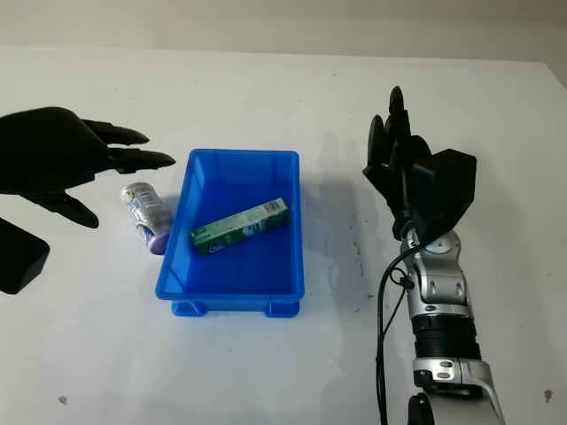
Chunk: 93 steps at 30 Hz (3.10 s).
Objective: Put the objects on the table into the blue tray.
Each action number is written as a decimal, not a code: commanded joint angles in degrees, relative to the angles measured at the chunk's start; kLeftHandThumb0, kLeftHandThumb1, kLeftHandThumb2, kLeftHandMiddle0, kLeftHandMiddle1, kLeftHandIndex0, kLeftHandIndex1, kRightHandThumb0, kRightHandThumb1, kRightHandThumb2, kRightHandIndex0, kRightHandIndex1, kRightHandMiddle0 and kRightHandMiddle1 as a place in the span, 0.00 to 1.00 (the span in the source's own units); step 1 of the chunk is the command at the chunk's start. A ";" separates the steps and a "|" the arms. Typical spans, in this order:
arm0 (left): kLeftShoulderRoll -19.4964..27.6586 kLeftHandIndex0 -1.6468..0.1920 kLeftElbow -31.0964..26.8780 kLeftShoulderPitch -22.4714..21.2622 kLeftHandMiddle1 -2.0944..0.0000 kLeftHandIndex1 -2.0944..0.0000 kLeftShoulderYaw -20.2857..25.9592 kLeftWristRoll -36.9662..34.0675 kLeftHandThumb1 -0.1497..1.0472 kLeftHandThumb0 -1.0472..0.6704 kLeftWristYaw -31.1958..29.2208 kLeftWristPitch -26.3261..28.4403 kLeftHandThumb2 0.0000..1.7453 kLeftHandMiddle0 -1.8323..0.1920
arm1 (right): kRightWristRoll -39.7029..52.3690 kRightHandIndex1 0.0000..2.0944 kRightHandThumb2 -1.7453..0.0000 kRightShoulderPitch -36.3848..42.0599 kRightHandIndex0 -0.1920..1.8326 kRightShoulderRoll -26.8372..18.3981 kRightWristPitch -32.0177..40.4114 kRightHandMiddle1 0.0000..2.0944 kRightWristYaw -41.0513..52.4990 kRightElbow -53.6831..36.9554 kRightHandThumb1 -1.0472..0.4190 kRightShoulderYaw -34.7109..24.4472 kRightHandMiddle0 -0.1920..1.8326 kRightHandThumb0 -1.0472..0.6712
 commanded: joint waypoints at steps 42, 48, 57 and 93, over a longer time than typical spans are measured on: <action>-2.48 0.56 5.30 1.47 0.94 0.91 -5.84 8.36 0.81 0.46 15.14 -10.13 0.04 0.59 | 0.44 0.00 0.58 1.96 0.00 -0.12 -0.77 0.00 0.02 -3.65 0.00 -0.47 0.00 0.12; -1.71 0.70 4.12 1.41 0.47 0.47 -7.48 15.88 0.93 0.52 21.25 -10.24 0.03 0.74 | 0.74 0.00 0.59 2.32 0.00 -0.02 -0.38 0.00 0.01 -4.03 0.00 -0.62 0.00 0.12; -0.75 0.70 2.64 0.97 0.45 0.46 -10.71 25.70 0.87 0.53 26.48 -7.42 0.03 0.73 | 1.20 0.00 0.59 2.49 0.00 -0.07 -0.42 0.00 0.39 -4.30 0.00 -0.68 0.00 0.12; -0.12 0.81 3.50 -9.80 0.00 0.01 -6.35 23.26 1.00 0.37 25.90 14.66 0.12 0.67 | 1.15 0.00 0.58 2.24 0.00 -0.02 -0.83 0.00 1.07 -3.89 0.00 -0.25 0.00 0.14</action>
